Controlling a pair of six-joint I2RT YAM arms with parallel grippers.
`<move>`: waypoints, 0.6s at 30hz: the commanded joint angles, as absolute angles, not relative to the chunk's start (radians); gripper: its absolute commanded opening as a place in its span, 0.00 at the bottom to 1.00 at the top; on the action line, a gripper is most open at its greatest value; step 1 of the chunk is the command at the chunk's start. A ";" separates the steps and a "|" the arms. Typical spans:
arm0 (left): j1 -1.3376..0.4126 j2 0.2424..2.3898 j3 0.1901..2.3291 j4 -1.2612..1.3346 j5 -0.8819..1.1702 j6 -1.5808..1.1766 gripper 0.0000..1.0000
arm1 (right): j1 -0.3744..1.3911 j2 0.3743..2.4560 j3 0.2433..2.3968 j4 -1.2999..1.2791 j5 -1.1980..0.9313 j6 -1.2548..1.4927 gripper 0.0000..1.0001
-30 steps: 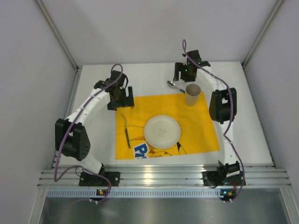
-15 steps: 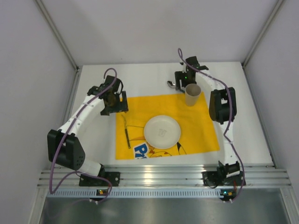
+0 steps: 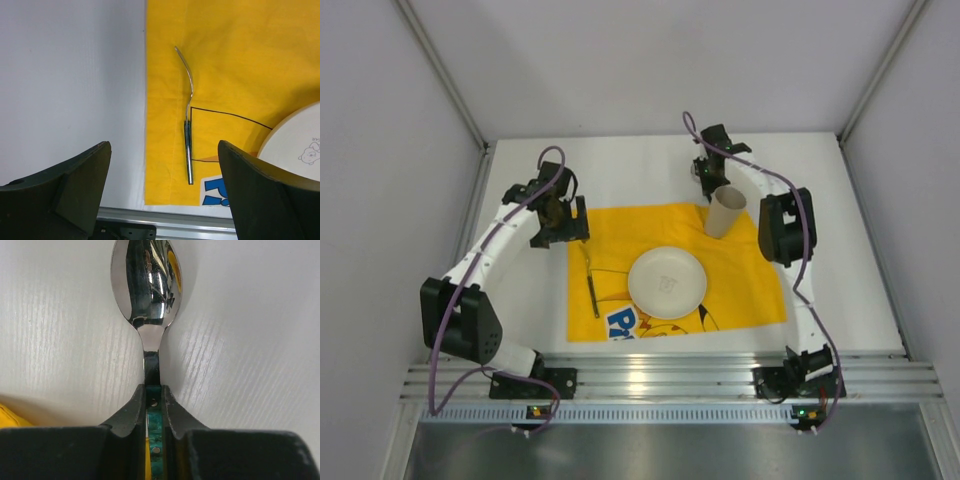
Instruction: Set the dinner table for one person
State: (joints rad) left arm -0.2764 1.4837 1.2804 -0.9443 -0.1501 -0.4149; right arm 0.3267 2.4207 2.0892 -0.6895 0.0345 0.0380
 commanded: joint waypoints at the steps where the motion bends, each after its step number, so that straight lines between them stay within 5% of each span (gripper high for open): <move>1: -0.255 1.468 1.279 -0.948 -0.144 -0.382 0.93 | 0.344 2.490 2.106 -0.747 0.093 0.044 0.05; 18: -0.252 1.505 1.310 -0.936 -0.098 -0.396 0.93 | 0.258 2.427 2.344 -0.678 0.302 0.052 0.00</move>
State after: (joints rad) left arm -0.2546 1.5032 1.2808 -0.9436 -0.1154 -0.3931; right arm 0.2760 2.4912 2.2810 -0.7055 0.2249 0.0456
